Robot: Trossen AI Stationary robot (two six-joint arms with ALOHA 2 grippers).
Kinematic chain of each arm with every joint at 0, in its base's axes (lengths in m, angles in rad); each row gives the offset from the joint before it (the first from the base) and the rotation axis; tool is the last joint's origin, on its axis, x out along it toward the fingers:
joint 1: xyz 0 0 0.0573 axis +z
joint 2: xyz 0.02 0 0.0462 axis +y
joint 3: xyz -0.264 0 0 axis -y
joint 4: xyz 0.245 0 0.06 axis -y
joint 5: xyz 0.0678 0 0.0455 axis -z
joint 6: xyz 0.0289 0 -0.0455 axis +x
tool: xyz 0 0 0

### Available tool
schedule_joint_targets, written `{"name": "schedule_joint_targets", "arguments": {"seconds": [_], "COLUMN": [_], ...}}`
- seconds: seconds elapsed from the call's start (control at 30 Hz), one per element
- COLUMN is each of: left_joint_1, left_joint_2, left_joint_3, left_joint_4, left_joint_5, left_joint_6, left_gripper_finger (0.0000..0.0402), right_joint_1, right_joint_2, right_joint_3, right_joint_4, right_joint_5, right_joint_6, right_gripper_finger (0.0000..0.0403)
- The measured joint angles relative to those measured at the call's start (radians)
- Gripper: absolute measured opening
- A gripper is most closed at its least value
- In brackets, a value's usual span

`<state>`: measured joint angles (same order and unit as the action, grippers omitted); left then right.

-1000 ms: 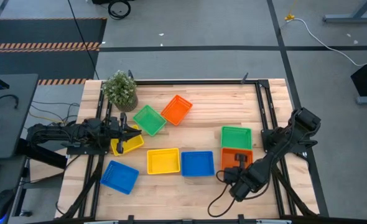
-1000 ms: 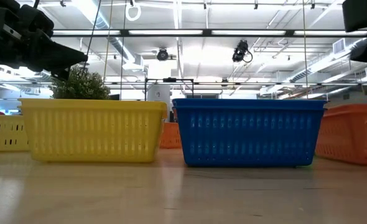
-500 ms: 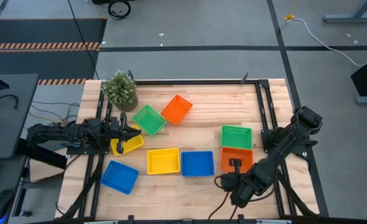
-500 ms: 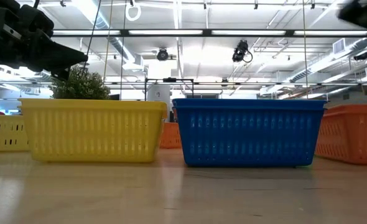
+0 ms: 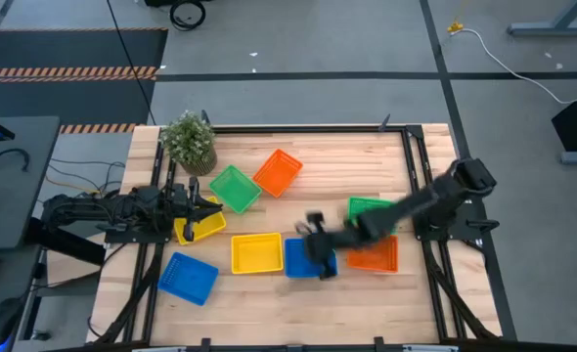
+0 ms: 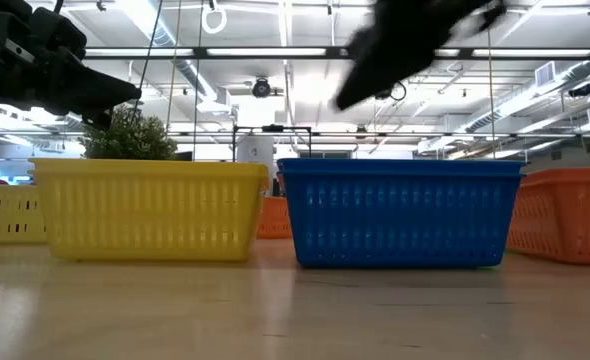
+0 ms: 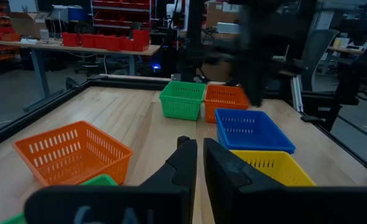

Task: Stack baskets by color
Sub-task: Stack the top orange bin on top of the bottom orange bins

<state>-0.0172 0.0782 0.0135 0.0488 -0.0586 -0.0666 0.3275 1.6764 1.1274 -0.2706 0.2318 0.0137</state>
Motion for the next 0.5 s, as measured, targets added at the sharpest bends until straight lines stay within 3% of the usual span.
{"name": "schedule_joint_targets", "arguments": {"seconds": [0.1,0.23,0.5], "left_joint_1": [0.000,0.000,0.000], "left_joint_2": [0.000,0.000,0.009], "left_joint_3": [0.000,0.000,0.000], "left_joint_4": [0.000,0.000,0.006], "left_joint_5": [0.000,0.000,-0.001], "left_joint_6": [0.000,0.000,0.000], "left_gripper_finger": [0.0032,0.0026,0.0032], "right_joint_1": [-0.171,-0.360,-0.523], "right_joint_2": [0.008,0.028,0.160], "right_joint_3": [-0.003,0.011,0.106], "right_joint_4": [0.085,0.088,0.045], "right_joint_5": [-0.110,-0.177,-0.253], "right_joint_6": [-0.147,-0.291,-0.504], "right_gripper_finger": [0.0057,0.0084,0.0163]}}
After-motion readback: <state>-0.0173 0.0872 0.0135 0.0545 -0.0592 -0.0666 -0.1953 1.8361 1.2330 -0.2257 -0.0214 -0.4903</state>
